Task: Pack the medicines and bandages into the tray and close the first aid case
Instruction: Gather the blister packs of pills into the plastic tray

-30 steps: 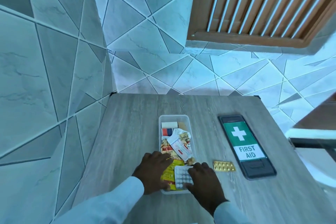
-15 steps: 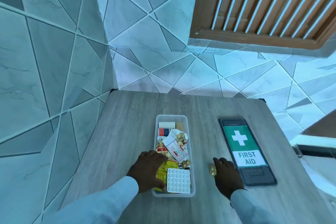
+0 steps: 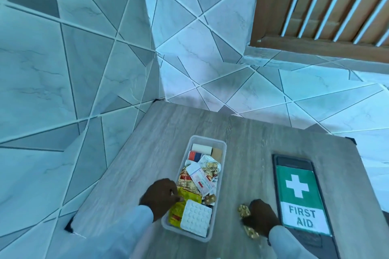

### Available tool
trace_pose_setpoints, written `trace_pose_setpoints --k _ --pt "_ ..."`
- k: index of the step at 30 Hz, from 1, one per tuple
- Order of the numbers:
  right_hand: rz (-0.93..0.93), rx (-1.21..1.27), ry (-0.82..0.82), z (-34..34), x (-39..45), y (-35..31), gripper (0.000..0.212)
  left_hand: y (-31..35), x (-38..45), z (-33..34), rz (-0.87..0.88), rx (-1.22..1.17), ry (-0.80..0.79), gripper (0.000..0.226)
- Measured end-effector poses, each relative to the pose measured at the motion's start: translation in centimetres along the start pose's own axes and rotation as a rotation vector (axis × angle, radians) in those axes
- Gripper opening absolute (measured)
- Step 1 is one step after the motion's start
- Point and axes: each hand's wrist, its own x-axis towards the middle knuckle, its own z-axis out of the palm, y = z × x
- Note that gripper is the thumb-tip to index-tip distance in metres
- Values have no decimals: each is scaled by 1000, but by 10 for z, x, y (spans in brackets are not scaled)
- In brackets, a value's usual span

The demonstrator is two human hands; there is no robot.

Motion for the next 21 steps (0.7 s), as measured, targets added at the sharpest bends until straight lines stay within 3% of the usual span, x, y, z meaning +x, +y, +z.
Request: trace_pose_setpoints --k 2,7,9,12,15,18,21 --pt "-11 70 9 -5 5 -3 21 1 -1 -1 -5 27 -2 25" --pt "-164 464 286 -42 -4 -35 21 -2 5 -8 65 8 69 31" --pt "-240 540 244 -48 -8 -63 26 -1 10 -9 89 -18 86 30" --pt "-292 518 164 -42 -3 -105 32 7 17 -7 140 -36 99 24" --pt "-240 433 220 -34 6 -124 21 14 28 -9 190 -67 114 16" --pt "-146 440 280 -35 2 -122 29 15 41 -15 231 -99 129 8" --pt "-82 444 330 -31 -9 -117 27 12 49 -16 265 32 88 41"
